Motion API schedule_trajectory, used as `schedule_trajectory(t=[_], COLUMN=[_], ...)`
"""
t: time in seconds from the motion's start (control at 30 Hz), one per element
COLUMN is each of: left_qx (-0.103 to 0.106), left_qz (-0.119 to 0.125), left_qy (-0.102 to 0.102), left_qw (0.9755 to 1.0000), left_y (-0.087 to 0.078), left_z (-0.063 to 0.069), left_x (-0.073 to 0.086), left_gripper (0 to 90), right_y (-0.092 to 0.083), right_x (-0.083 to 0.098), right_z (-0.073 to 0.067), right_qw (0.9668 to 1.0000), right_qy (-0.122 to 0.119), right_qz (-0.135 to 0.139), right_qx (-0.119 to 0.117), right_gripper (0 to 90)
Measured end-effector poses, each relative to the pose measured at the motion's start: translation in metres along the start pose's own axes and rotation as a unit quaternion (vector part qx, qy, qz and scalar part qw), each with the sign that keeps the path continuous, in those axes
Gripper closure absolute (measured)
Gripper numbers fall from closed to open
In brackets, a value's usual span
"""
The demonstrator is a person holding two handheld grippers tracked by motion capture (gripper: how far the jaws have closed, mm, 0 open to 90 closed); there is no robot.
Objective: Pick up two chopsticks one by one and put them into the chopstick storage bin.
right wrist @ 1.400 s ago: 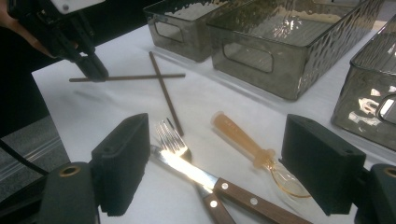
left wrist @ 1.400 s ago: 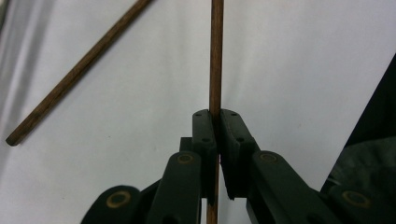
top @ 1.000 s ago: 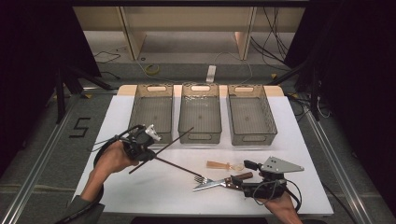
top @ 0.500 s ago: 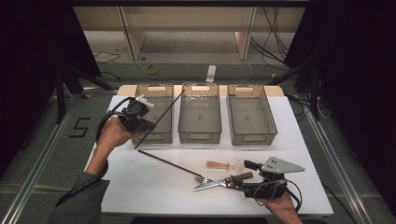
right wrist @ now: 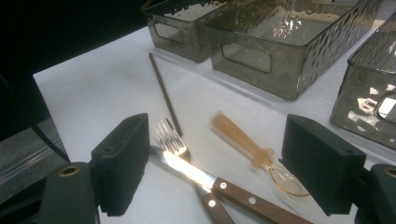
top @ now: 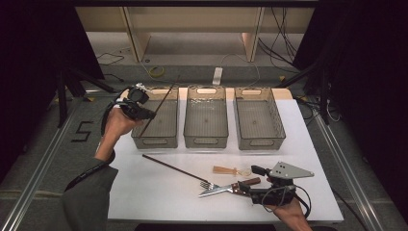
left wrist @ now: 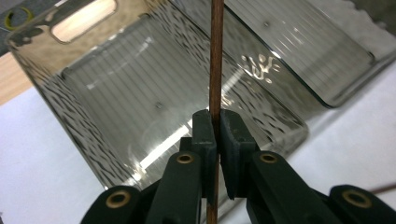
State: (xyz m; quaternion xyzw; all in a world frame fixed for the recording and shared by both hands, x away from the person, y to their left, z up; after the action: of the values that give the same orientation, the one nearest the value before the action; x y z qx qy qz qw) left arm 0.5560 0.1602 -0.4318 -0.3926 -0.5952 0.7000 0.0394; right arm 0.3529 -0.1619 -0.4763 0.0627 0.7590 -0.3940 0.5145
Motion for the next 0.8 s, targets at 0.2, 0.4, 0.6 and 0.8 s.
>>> schedule_trajectory(t=[0.2,0.4,0.6,0.8], left_qx=[-0.002,-0.013,-0.012,-0.016], left_qz=[0.004,0.007,0.007,0.006], left_qy=[-0.011,-0.020,-0.026,-0.033], left_qw=[0.9999,0.9997,0.9996,0.9993], left_y=[-0.002,-0.001,0.007,0.016], left_z=[-0.009,-0.017,-0.017,-0.019], left_x=[-0.007,-0.012,-0.011,-0.007], left_gripper=[84.4,84.4,84.4,84.4], right_y=[0.000,0.001,0.001,0.000], right_x=[0.000,0.000,0.000,0.000], right_z=[0.000,0.000,0.000,0.000], right_qw=[1.0000,1.0000,1.0000,1.0000], right_qy=[0.001,0.001,0.002,0.001], right_qz=[0.000,-0.001,-0.001,0.000], right_qx=[-0.001,-0.002,-0.002,-0.003], right_gripper=[24.4,24.4,24.4,24.4])
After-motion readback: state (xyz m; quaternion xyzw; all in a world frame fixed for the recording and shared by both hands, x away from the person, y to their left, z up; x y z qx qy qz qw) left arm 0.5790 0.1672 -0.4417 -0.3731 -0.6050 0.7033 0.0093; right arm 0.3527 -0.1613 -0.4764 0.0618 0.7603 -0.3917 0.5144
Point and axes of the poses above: each handheld gripper's, and its own axes: y roughly forward along the jaws, x roughly out of its underside, z roughly to its right, the point moved 10 cm from there along y, roughly forward along the jaws, and after that the axes turned 6 degrees about -z, right-handed, at the moved point
